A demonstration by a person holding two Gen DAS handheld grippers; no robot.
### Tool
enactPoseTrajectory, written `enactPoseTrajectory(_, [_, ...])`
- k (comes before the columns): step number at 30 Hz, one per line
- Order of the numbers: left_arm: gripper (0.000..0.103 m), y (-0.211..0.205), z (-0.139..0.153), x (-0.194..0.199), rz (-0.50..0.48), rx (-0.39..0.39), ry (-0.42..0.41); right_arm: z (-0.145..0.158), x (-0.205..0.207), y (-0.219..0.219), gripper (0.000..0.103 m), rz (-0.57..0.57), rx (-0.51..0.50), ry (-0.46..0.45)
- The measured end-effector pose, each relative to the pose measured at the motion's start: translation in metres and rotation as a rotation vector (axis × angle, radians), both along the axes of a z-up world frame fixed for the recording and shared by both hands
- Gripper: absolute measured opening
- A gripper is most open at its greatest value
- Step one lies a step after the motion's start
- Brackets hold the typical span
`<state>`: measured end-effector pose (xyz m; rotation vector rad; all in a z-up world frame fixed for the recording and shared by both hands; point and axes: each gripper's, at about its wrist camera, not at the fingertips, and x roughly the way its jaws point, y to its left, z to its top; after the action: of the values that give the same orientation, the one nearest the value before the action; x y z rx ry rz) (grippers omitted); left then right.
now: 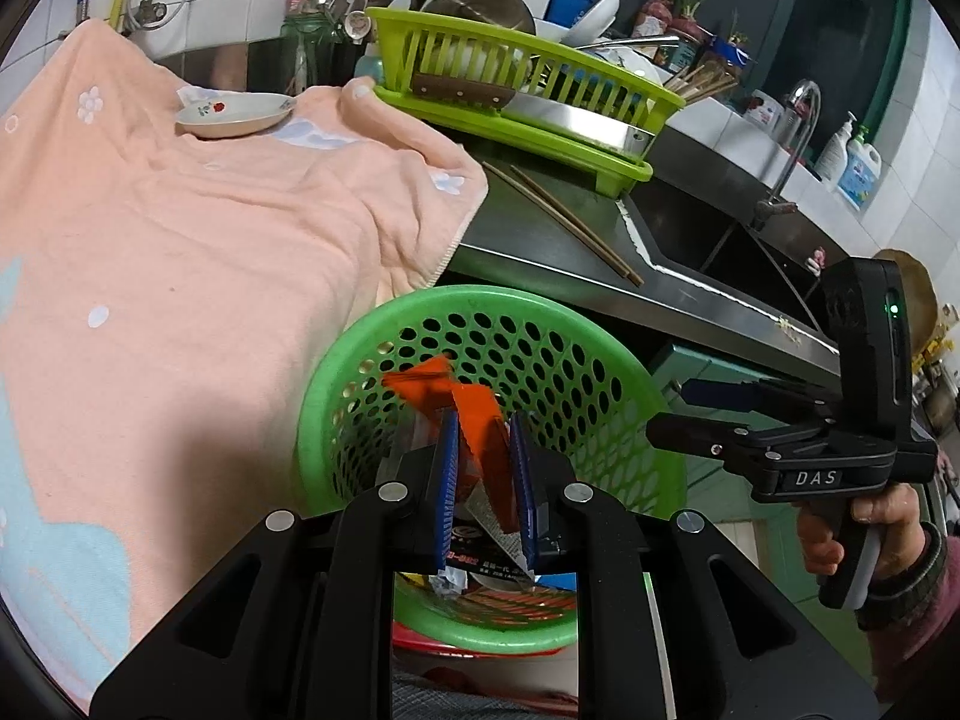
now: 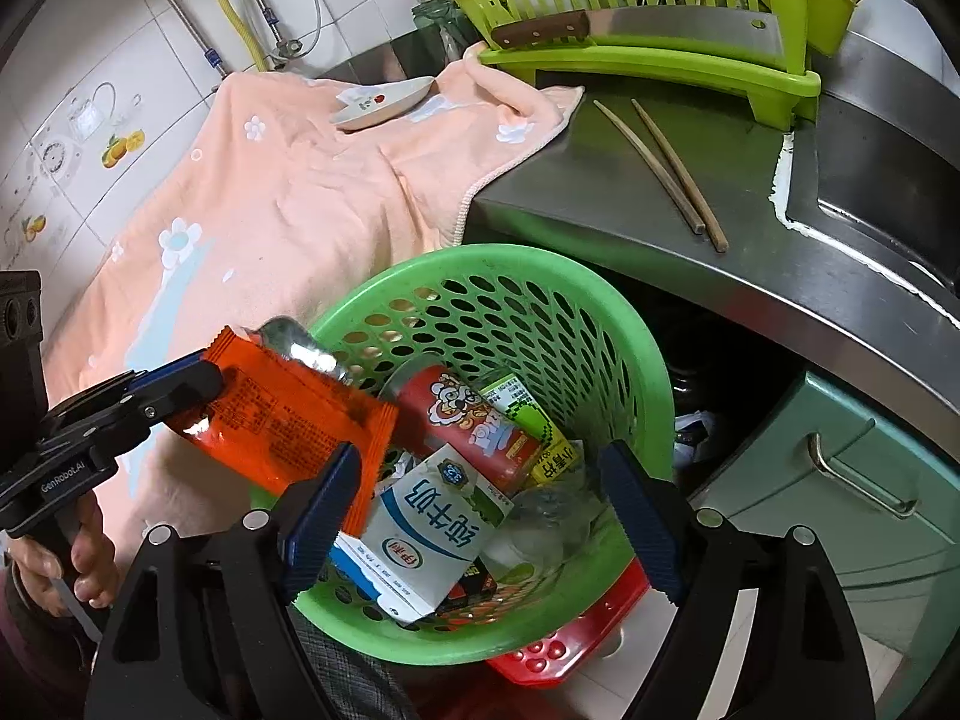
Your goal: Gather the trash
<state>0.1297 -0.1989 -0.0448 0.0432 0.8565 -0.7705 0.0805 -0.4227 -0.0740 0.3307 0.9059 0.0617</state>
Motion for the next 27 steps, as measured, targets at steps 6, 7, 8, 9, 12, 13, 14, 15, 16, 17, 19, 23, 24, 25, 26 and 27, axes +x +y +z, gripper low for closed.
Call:
enactPoseTrajectory(6, [0.022, -0.001, -0.003, 0.000, 0.005, 0.011, 0.013, 0.000, 0.000, -0.001, 0.080, 0.002, -0.005, -0.001])
enactPoseTrajectory(7, [0.024, 0.000, -0.003, 0.000, 0.009, 0.010, 0.017, 0.000, 0.000, -0.001, 0.080, 0.002, -0.006, -0.002])
enactPoseTrajectory(8, [0.028, 0.002, -0.003, 0.001, 0.014, 0.009, 0.017, 0.000, 0.000, -0.001, 0.080, 0.002, -0.011, -0.003])
enactPoseTrajectory(9, [0.029, 0.003, -0.002, 0.001, 0.019, 0.006, 0.015, 0.000, 0.000, -0.001, 0.080, 0.002, -0.014, -0.004])
enactPoseTrajectory(12, [0.047, 0.008, 0.000, 0.000, 0.040, 0.001, 0.007, 0.001, -0.001, 0.000, 0.081, 0.005, -0.018, -0.009])
enactPoseTrajectory(13, [0.048, 0.009, 0.002, 0.000, 0.046, 0.000, 0.000, 0.002, -0.001, 0.001, 0.081, 0.005, -0.019, -0.010])
enactPoseTrajectory(14, [0.049, 0.011, 0.003, 0.000, 0.048, -0.002, -0.003, 0.002, -0.002, 0.002, 0.081, 0.005, -0.020, -0.011])
enactPoseTrajectory(15, [0.053, 0.013, 0.004, -0.001, 0.050, -0.004, -0.005, 0.003, -0.002, 0.003, 0.081, 0.007, -0.021, -0.013])
enactPoseTrajectory(16, [0.055, 0.015, 0.005, -0.001, 0.057, -0.007, -0.006, 0.004, -0.002, 0.005, 0.081, 0.006, -0.023, -0.015])
enactPoseTrajectory(17, [0.057, 0.016, 0.006, -0.001, 0.064, -0.009, -0.010, 0.004, -0.002, 0.006, 0.082, 0.007, -0.025, -0.017])
enactPoseTrajectory(19, [0.058, 0.020, 0.008, -0.002, 0.075, -0.009, -0.023, 0.007, -0.003, 0.009, 0.083, 0.010, -0.030, -0.024])
enactPoseTrajectory(23, [0.070, 0.029, 0.013, -0.003, 0.104, -0.008, -0.047, 0.013, -0.005, 0.017, 0.083, 0.020, -0.051, -0.041])
enactPoseTrajectory(24, [0.071, 0.031, 0.015, -0.004, 0.111, -0.010, -0.053, 0.015, -0.005, 0.020, 0.084, 0.024, -0.059, -0.047])
enactPoseTrajectory(25, [0.071, 0.033, 0.017, -0.004, 0.120, -0.007, -0.061, 0.016, -0.006, 0.022, 0.084, 0.026, -0.064, -0.051])
enactPoseTrajectory(26, [0.074, 0.036, 0.019, -0.005, 0.129, -0.004, -0.068, 0.017, -0.006, 0.024, 0.084, 0.028, -0.070, -0.055])
enactPoseTrajectory(27, [0.078, 0.038, 0.020, -0.005, 0.136, -0.004, -0.074, 0.019, -0.006, 0.028, 0.084, 0.032, -0.078, -0.062])
